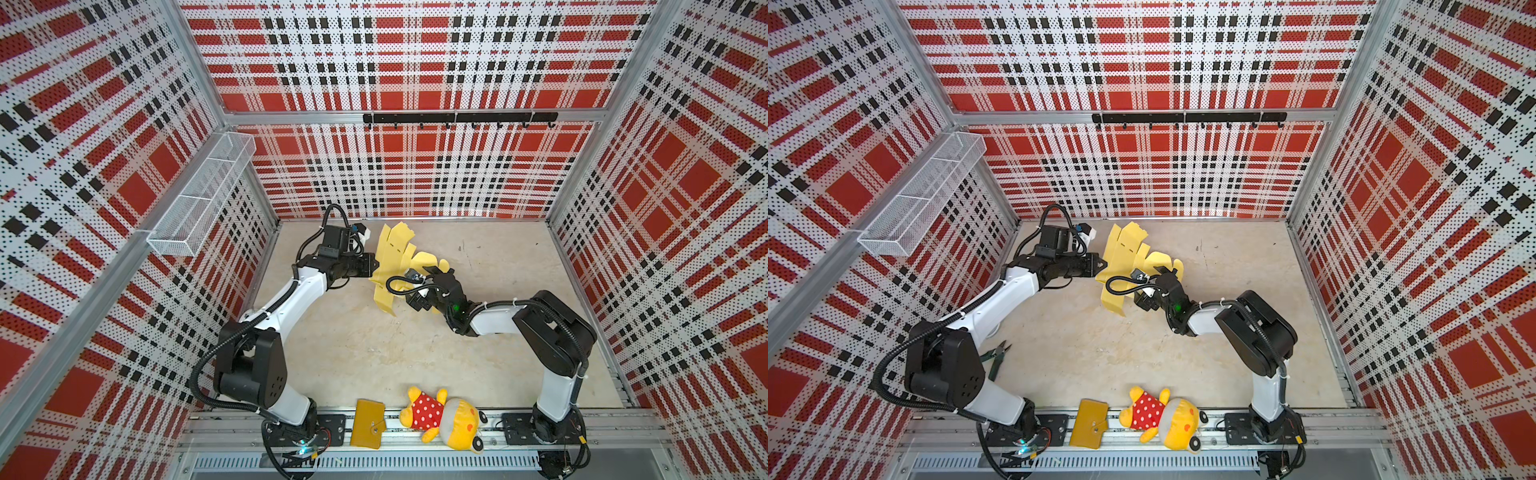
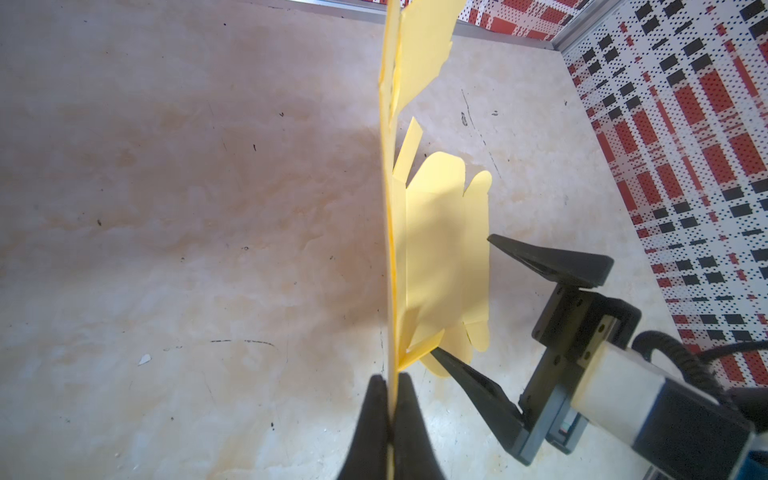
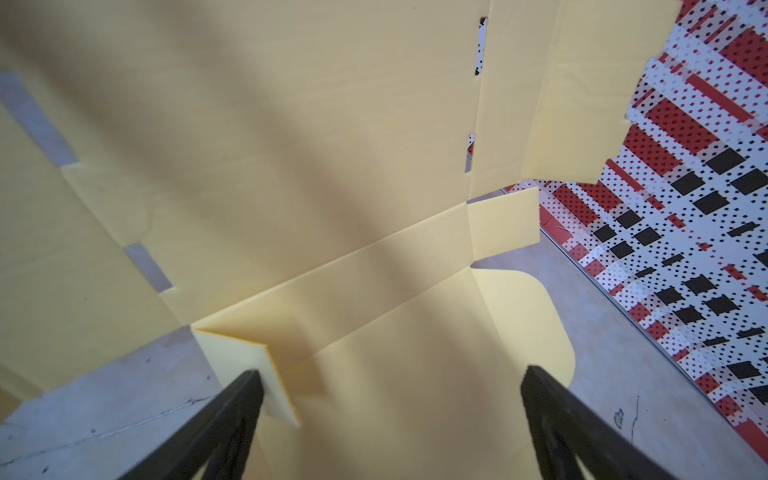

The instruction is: Fold the paper box

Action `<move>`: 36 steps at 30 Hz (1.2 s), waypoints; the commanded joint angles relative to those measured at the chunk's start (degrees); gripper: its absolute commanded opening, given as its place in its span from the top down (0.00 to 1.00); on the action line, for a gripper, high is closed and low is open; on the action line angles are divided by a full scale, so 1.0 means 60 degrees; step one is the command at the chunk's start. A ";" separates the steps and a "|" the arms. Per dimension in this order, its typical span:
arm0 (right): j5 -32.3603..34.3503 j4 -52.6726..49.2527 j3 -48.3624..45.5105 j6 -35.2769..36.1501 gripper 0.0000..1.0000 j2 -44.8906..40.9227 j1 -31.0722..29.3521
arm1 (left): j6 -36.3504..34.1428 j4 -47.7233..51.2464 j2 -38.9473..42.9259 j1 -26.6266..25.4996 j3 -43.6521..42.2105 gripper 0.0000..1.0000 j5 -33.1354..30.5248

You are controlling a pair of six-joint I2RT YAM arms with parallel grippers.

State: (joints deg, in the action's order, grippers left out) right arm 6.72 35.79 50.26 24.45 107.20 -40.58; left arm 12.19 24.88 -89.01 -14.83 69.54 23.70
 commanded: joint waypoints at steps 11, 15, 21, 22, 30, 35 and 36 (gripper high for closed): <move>-0.0357 0.0322 -0.0488 -0.0556 0.00 -0.0838 0.0072 | 0.0079 -0.0053 0.0085 -0.0040 -0.0032 1.00 0.0138; -0.0345 0.0493 -0.0339 -0.0574 0.00 -0.0576 0.0072 | 0.0064 -0.0036 0.0099 -0.0045 -0.0017 1.00 0.0136; -0.0182 0.0504 0.0091 -0.0517 0.00 -0.0122 0.0133 | 0.0042 -0.0001 0.0135 -0.0032 -0.0002 1.00 0.0141; -0.0197 0.0562 0.0112 -0.0610 0.00 -0.0120 0.0168 | 0.0046 0.0000 0.0115 -0.0003 -0.0003 1.00 0.0140; -0.1677 0.1397 -0.0685 -0.2093 0.00 -0.1118 0.0443 | -0.1122 0.0438 0.0061 0.0048 0.0306 1.00 -0.0525; -0.2494 0.1409 -0.1177 -0.3719 0.02 -0.2049 0.0608 | -0.2295 0.0972 -0.0033 0.0025 0.0729 1.00 -0.1467; -0.2533 0.1262 -0.1171 -0.3986 0.02 -0.2202 0.0629 | -0.2473 0.1010 -0.0046 0.0016 0.0744 1.00 -0.1585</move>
State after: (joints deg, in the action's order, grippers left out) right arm -4.32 39.75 43.70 8.14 97.71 -37.23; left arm 2.96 29.10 -89.08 -14.81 71.59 18.37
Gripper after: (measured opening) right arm 0.983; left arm 0.054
